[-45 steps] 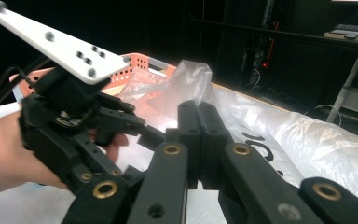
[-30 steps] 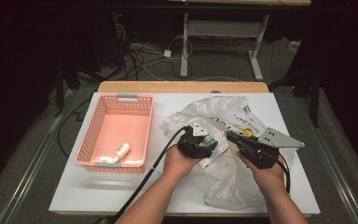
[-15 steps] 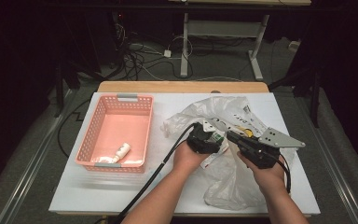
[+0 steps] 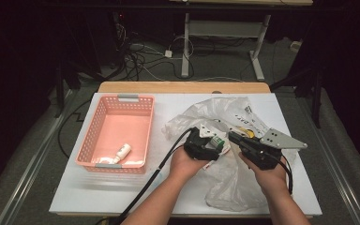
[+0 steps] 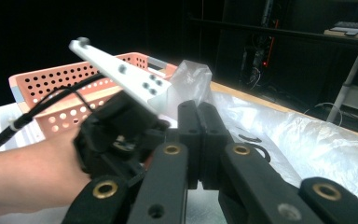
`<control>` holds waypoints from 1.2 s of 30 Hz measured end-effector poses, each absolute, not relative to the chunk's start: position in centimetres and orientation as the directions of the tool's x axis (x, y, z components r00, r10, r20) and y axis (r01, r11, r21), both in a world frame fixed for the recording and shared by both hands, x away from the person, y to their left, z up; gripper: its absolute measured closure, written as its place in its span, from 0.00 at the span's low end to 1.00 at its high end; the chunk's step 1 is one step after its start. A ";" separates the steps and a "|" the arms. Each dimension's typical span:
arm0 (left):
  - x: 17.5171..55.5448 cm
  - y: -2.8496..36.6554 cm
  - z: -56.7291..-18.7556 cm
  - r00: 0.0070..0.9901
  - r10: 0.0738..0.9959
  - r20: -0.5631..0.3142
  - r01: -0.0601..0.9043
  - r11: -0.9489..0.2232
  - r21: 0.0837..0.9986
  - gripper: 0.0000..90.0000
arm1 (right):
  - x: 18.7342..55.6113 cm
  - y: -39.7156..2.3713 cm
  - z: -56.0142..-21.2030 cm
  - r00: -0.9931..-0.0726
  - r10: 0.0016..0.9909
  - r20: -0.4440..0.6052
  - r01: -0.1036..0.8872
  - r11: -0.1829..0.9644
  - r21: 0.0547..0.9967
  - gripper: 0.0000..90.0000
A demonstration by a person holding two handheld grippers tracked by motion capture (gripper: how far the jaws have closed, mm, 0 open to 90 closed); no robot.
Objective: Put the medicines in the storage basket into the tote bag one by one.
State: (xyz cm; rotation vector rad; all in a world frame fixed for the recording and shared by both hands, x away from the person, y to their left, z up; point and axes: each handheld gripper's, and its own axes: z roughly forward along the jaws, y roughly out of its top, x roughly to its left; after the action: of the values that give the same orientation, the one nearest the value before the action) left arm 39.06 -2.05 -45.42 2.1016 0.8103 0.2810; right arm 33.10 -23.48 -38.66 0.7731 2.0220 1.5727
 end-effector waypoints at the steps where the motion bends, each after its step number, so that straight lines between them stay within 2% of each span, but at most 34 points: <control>1: 38.7 -1.8 -45.4 0.767 0.636 -0.082 0.445 -0.436 0.782 0.27 | 33.1 -23.5 -38.7 -0.735 0.677 -0.019 0.148 0.188 0.971 1.00; 11: 35.9 0.9 -44.5 0.787 0.598 -0.153 0.454 -0.392 0.800 0.22 | 33.1 -23.5 -38.7 -0.736 0.676 -0.021 0.147 0.190 0.971 1.00; 17: 34.1 2.1 -44.2 0.798 0.586 -0.145 0.439 -0.399 0.805 0.15 | 33.0 -23.5 -38.7 -0.736 0.677 -0.018 0.150 0.189 0.970 1.00; 23: 32.6 3.5 -43.2 0.791 0.596 -0.142 0.448 -0.405 0.797 0.00 | 33.0 -23.5 -38.7 -0.736 0.676 -0.017 0.152 0.190 0.970 1.00; 28: 31.6 5.1 -42.3 0.787 0.608 -0.106 0.426 -0.411 0.806 0.00 | 33.0 -23.4 -38.7 -0.734 0.679 -0.019 0.151 0.190 0.970 1.00; 36: 31.2 8.2 -41.8 0.759 0.643 -0.106 0.446 -0.393 0.804 0.00 | 33.0 -23.5 -38.7 -0.732 0.681 -0.018 0.153 0.190 0.970 1.00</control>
State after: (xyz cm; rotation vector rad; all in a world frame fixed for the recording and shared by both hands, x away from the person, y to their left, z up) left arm 31.16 8.22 -41.82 2.0525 0.8163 0.2766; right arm 32.97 -23.47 -38.70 0.7786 2.0223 1.5668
